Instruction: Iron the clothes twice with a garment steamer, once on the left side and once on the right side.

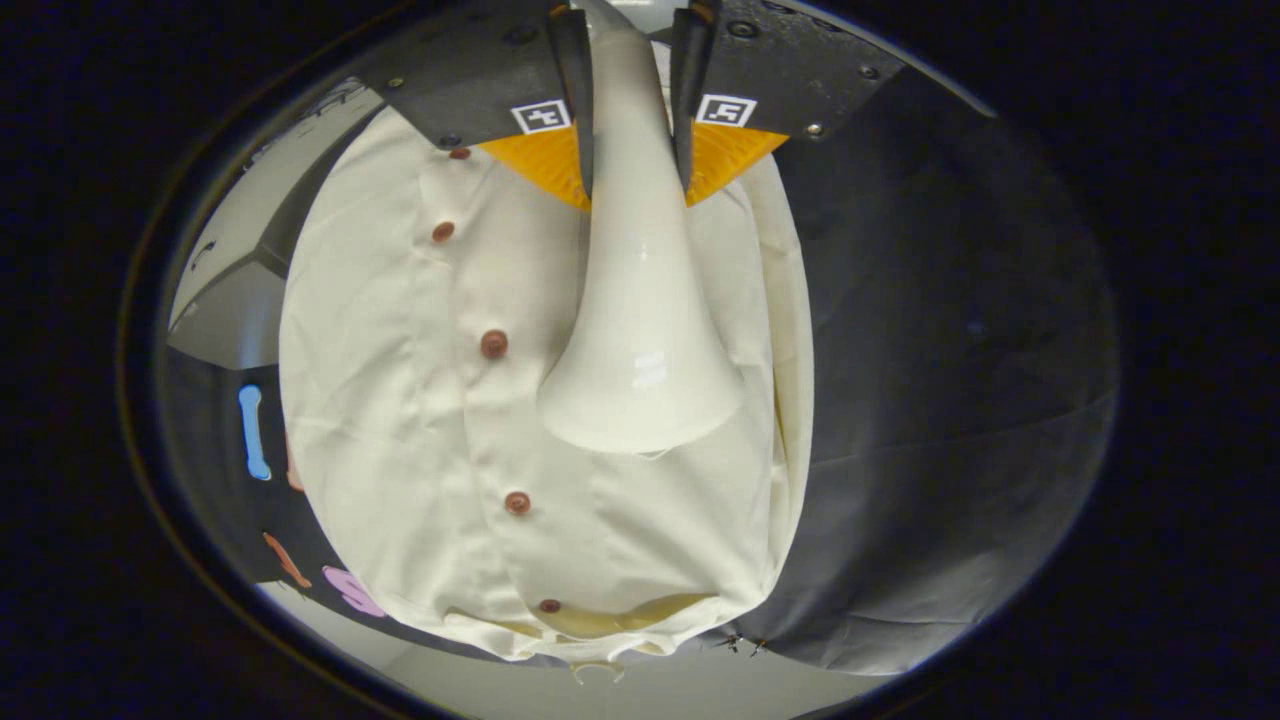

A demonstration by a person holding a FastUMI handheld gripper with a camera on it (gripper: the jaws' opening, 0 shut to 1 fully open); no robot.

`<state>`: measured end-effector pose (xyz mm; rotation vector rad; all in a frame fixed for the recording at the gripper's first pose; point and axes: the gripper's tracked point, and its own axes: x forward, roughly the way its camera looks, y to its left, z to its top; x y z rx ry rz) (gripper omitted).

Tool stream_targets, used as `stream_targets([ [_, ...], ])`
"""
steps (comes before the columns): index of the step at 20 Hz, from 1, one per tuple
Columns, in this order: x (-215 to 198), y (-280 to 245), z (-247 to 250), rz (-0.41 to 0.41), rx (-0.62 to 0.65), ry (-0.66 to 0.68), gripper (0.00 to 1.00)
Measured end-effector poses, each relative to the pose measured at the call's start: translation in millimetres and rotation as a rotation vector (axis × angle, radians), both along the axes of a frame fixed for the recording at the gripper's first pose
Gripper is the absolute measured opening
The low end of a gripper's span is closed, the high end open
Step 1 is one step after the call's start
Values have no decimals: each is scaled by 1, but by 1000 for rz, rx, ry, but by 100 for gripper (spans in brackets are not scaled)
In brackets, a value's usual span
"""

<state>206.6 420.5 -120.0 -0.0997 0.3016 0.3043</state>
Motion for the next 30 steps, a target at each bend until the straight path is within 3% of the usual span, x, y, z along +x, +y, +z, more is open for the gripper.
stream_targets([
  [12, -32, -26, -143, -3, -135, 287, 32],
  [17, -43, -31, -177, 6, -199, 372, 32],
  [24, -53, -39, -196, 24, -228, 443, 32],
  [30, -88, -43, -152, 72, -209, 438, 31],
])
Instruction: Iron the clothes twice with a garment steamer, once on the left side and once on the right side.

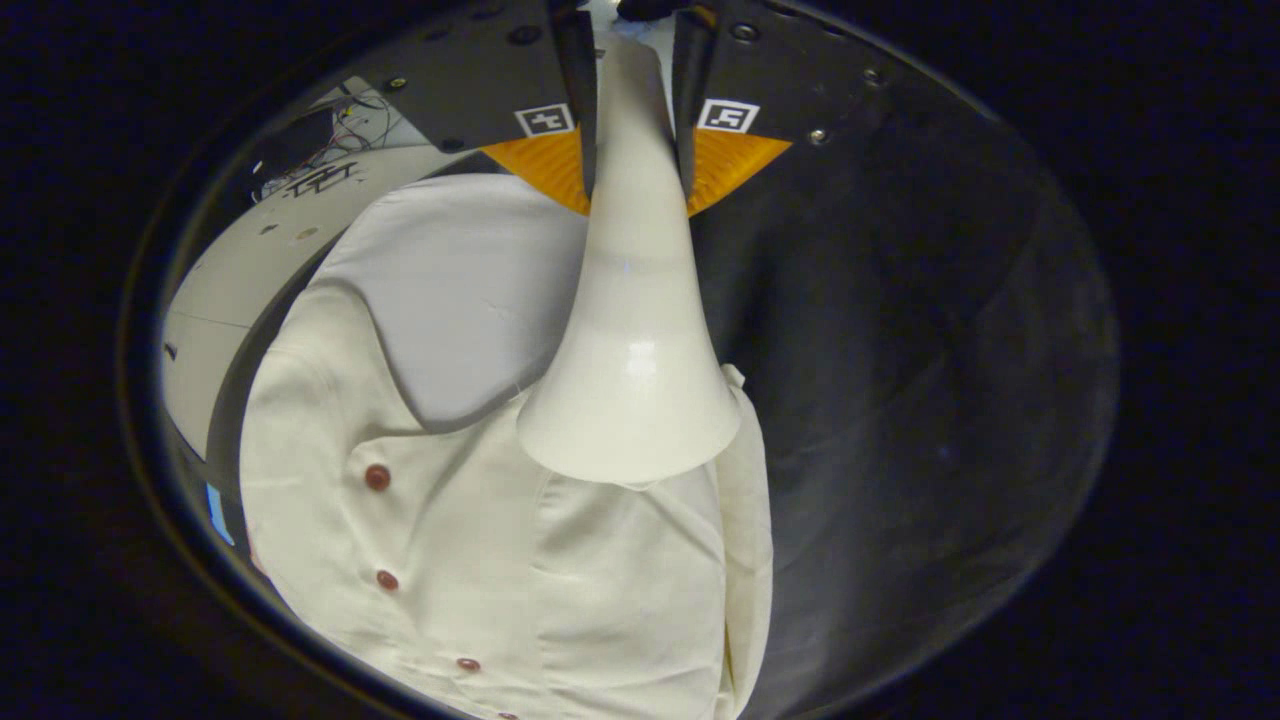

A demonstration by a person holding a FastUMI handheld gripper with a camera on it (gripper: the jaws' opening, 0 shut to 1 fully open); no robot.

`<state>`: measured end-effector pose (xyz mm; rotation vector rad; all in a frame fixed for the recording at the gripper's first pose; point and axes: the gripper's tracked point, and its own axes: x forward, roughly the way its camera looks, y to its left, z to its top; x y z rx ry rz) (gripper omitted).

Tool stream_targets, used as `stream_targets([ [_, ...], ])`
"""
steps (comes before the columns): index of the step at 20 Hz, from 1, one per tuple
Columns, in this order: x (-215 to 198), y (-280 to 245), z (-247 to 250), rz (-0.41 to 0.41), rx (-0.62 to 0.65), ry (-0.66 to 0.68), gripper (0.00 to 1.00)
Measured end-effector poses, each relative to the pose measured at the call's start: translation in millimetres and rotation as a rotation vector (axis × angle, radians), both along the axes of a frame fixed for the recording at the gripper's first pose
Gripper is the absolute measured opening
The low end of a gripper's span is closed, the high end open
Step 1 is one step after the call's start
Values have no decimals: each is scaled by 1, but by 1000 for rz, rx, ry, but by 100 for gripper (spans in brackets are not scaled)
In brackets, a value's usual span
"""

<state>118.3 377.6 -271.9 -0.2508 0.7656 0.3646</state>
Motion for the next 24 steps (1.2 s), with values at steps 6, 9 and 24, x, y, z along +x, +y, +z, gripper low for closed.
stream_targets([
  [6, -37, -6, 89, 31, 35, -53, 31],
  [9, -44, -14, 139, 22, 80, -96, 31],
  [24, 3, -89, 337, -157, 237, -299, 30],
])
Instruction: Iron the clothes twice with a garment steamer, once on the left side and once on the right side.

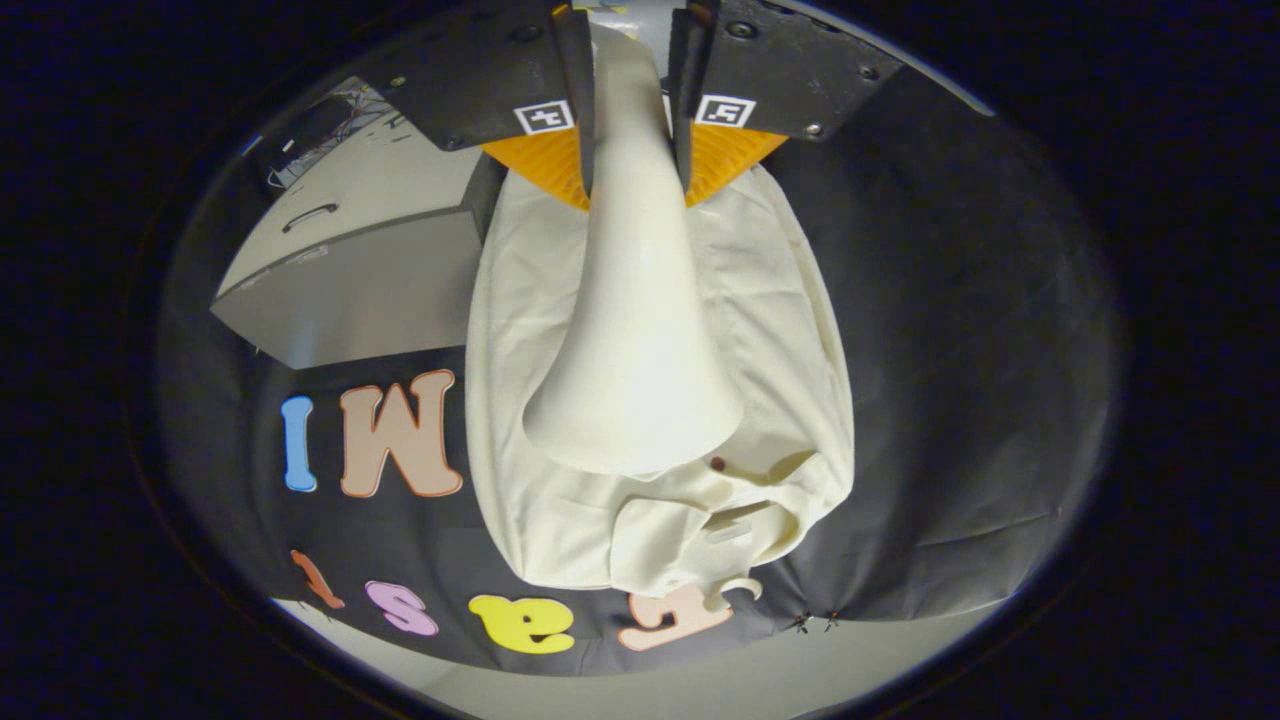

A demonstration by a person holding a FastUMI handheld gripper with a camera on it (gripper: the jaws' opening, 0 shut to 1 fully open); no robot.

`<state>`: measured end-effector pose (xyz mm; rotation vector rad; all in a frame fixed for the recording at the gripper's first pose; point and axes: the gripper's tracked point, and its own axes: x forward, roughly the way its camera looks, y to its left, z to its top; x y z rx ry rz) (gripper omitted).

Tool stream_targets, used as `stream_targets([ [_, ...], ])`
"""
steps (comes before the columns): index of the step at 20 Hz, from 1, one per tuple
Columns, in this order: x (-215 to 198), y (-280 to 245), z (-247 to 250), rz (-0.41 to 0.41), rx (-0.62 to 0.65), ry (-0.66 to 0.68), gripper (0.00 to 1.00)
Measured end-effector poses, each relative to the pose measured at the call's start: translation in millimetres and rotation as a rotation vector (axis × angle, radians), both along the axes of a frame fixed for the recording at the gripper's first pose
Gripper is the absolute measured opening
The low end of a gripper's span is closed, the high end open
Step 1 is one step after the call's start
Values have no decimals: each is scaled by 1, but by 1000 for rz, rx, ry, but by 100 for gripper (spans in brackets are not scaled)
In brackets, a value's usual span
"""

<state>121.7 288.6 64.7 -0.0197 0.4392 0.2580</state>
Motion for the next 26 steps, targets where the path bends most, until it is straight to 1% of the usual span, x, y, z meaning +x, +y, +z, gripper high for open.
stream_targets([
  [4, 33, -3, 31, -38, 31, -30, 30],
  [7, 58, -5, 51, -64, 63, -28, 30],
  [11, 81, -15, 58, -100, 66, 0, 30],
  [18, 83, -18, 32, -88, -19, 22, 30],
  [26, 79, -27, -29, -78, -89, 106, 30],
])
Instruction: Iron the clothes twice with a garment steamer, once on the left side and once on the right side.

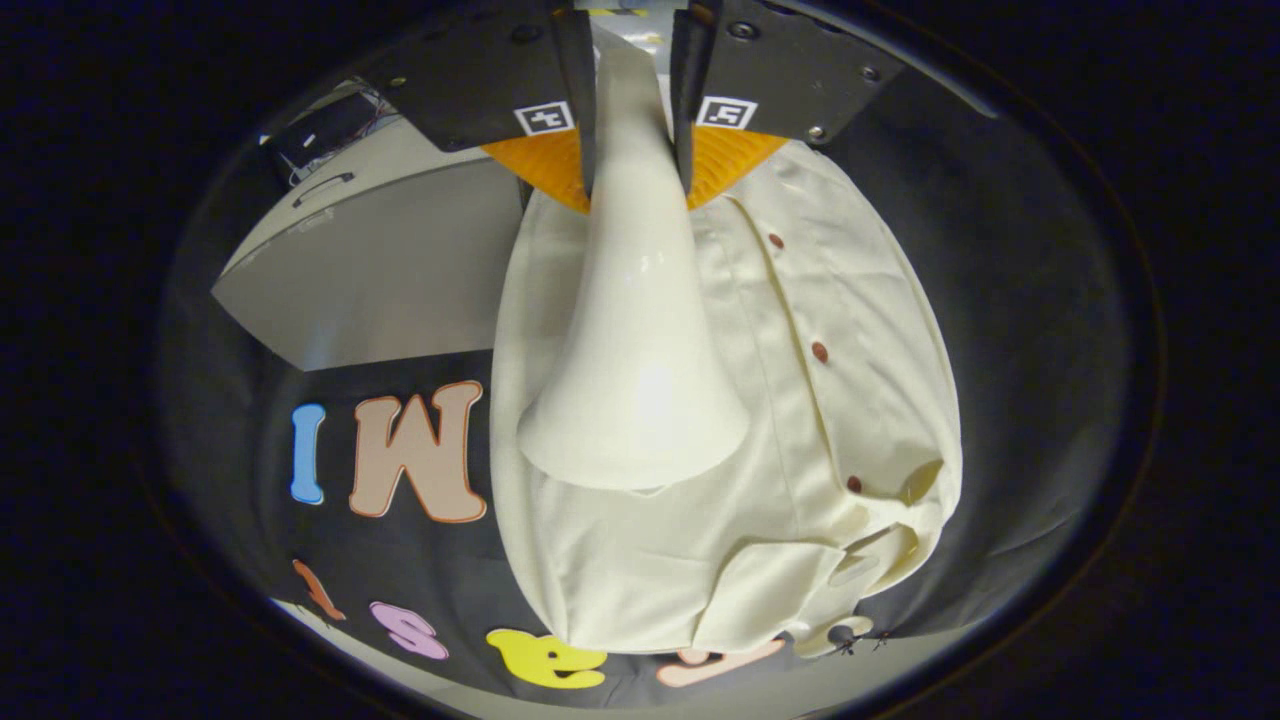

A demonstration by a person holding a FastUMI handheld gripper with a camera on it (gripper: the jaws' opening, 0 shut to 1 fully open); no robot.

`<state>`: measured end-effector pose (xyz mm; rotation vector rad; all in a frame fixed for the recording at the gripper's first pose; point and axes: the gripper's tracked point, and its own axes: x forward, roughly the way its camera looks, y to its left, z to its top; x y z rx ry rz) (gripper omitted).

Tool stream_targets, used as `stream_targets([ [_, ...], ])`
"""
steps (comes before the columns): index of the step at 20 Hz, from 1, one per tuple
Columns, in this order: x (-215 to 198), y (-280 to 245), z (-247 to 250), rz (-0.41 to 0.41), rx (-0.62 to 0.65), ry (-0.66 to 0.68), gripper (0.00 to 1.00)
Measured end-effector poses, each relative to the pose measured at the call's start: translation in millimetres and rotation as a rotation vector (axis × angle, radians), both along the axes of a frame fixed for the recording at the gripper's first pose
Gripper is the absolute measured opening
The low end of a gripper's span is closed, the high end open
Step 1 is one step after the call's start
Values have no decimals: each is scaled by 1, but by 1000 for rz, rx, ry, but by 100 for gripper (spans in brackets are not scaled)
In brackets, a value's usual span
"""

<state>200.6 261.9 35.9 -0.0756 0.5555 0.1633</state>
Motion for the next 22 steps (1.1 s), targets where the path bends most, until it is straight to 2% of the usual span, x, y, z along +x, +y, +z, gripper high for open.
stream_targets([
  [12, -10, -20, -109, -7, -100, 168, 31],
  [22, -27, -38, -197, -19, -119, 339, 31],
])
